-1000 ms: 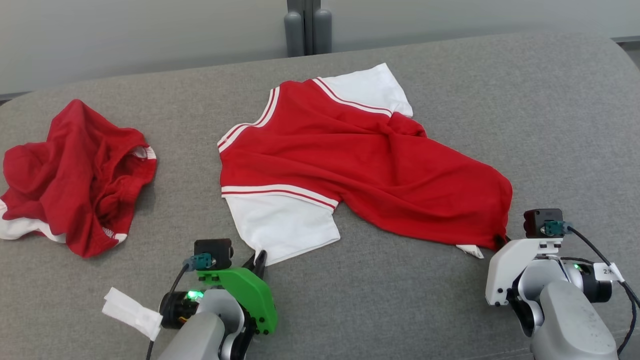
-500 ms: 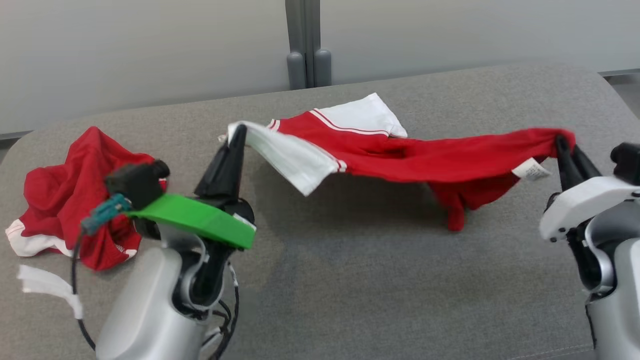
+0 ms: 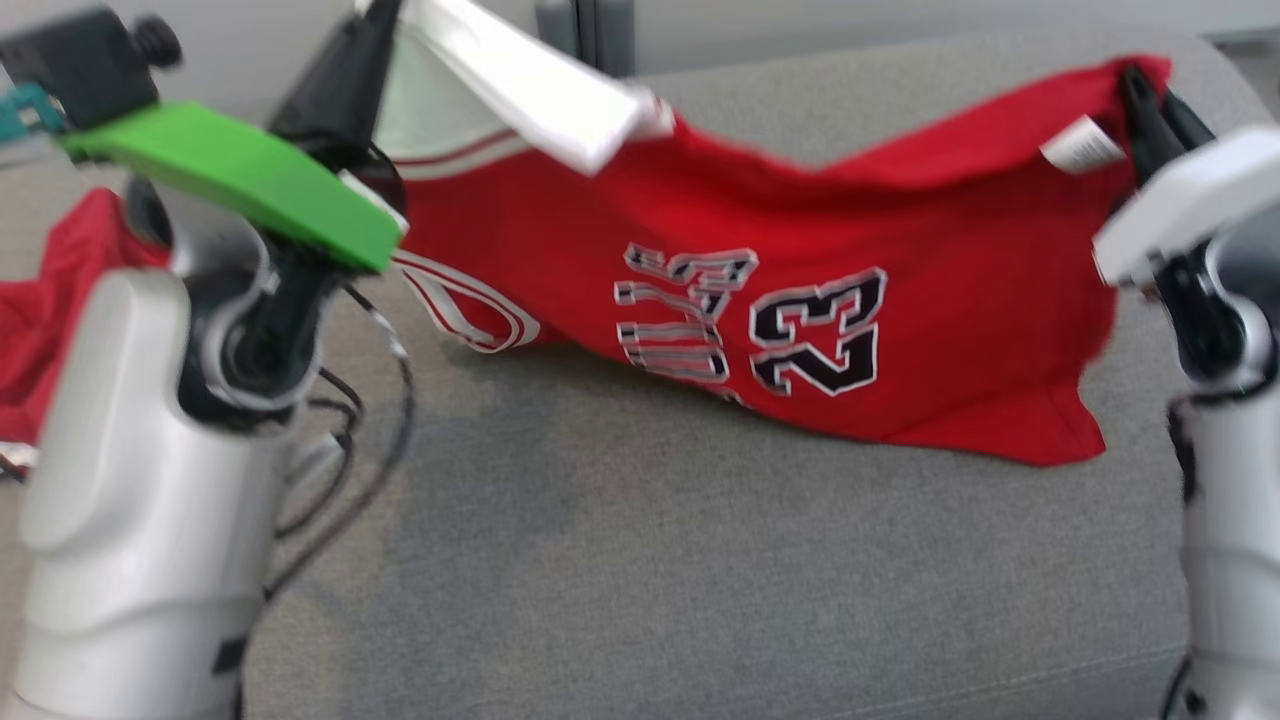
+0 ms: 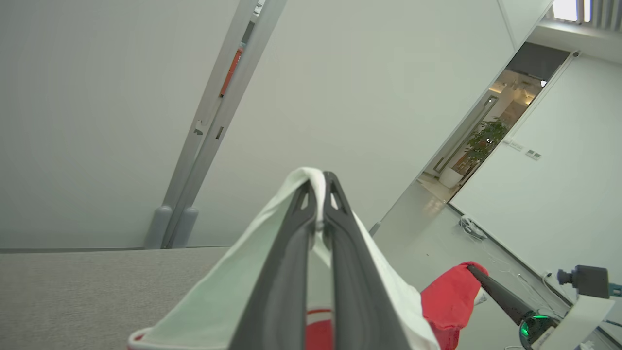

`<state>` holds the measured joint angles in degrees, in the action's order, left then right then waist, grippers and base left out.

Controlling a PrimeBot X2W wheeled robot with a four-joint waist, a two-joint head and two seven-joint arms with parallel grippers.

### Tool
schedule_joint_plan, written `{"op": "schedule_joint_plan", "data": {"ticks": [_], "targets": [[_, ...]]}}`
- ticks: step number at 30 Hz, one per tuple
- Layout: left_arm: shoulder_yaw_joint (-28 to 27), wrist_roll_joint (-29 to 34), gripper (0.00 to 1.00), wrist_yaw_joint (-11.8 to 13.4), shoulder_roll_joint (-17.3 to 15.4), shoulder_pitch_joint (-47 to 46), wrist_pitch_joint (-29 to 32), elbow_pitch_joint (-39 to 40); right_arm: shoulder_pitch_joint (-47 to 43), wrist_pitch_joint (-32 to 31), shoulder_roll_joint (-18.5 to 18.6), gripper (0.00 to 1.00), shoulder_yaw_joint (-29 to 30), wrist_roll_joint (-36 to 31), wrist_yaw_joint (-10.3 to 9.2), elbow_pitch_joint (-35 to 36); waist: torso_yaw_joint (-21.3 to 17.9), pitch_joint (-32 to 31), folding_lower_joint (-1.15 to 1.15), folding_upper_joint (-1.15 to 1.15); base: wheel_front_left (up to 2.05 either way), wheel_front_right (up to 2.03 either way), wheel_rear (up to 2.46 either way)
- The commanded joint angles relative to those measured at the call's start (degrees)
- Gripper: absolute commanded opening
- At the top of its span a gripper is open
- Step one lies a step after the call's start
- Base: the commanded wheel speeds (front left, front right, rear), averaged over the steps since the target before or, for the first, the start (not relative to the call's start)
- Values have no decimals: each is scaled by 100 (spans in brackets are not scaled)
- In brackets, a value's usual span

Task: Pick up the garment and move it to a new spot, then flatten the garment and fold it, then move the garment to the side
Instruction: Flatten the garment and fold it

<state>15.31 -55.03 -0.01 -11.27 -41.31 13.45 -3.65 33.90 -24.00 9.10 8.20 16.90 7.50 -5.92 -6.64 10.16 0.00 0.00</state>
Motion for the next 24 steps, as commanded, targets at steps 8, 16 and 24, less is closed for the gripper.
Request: {"op": "schedule_joint_plan", "data": {"ticks": [8, 16, 24], "targets": [[-93, 1257, 0, -416, -218, -2036, -1813, -2177, 2689, 2180, -431, 0, -21, -547, -2, -2604, -683, 1116, 0, 0, 0, 0, 0], [-111, 1653, 0, -701, 121, -3406, -2855, -2515, 4147, 3778, -449, 0, 79, -1269, -2, -3820, -556, 1107, 0, 0, 0, 0, 0], [93, 1431, 0, -746, 294, -2022, -2858, -2366, 3631, 3914, -184, 0, -124, -1485, -5, -4798, -261, 1491, 0, 0, 0, 0, 0]]}}
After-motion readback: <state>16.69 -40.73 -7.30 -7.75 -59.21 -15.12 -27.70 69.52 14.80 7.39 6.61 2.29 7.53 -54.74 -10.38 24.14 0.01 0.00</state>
